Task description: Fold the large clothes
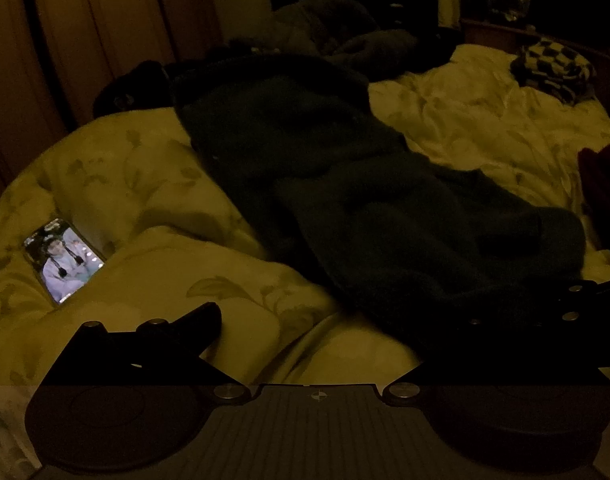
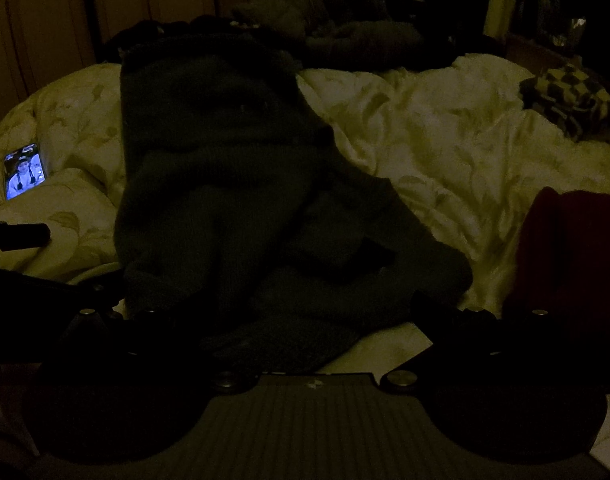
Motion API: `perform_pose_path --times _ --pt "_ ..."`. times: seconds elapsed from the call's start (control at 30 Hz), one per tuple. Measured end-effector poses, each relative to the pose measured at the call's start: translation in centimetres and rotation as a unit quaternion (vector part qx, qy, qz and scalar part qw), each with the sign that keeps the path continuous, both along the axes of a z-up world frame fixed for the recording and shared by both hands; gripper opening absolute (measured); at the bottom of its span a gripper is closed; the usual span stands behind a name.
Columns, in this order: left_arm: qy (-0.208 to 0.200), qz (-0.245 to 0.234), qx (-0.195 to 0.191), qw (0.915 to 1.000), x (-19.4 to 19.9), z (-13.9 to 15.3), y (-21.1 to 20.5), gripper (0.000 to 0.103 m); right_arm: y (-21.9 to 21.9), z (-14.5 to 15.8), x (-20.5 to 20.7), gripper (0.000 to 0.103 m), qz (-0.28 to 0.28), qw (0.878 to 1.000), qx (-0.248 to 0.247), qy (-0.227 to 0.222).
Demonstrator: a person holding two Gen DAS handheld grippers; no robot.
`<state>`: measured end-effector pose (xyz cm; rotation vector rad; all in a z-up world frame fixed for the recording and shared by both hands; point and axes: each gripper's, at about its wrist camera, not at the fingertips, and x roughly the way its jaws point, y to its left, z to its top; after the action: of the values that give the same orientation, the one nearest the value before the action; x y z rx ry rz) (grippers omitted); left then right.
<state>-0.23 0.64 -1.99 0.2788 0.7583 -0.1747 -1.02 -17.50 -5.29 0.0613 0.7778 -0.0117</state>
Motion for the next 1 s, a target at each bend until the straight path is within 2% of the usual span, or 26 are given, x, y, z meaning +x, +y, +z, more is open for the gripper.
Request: perform_pose_path --times 0.4,0.53,0.67,0.8,0.87,0.93,1.0 --pt "-0.007 -0.008 0.003 0.9999 0.1 -0.2 -0.1 0.103 -0.3 -0.5 0.2 0.103 -0.001 1.000 0.012 -0.001" --pt "-0.020 -0.019 0.002 0.9996 -0.1 0.1 -0.3 0.103 -0.7 -0.1 -0.1 0.103 -0.002 1.000 0.018 -0.022" --pt "-0.029 -0.030 -0.007 0.9991 0.4 0.5 -0.3 0.103 -2.4 0.3 -0.2 0.103 -0.012 0.998 0.051 -0.047" --pt "-0.035 -0.039 -0.034 0.9980 1.4 1.4 0.1 0.103 -4.9 -0.5 0.5 0.103 -0.027 0.991 0.125 -0.035" --pt "-0.035 -0.052 -0.056 0.9964 2.3 2.0 0.2 0.103 -6.6 -1.3 1.2 0.103 -0.033 0.979 0.203 -0.014" --pt "-0.037 -0.062 -0.064 0.9954 3.3 2.5 0.2 0.103 -8.1 -2.2 2.3 0.103 -0.033 0.956 0.290 0.008" --pt "-0.047 -0.055 -0.056 0.9958 4.5 3.0 0.5 0.103 -9.1 -2.4 3.5 0.103 -0.032 0.934 0.354 0.018"
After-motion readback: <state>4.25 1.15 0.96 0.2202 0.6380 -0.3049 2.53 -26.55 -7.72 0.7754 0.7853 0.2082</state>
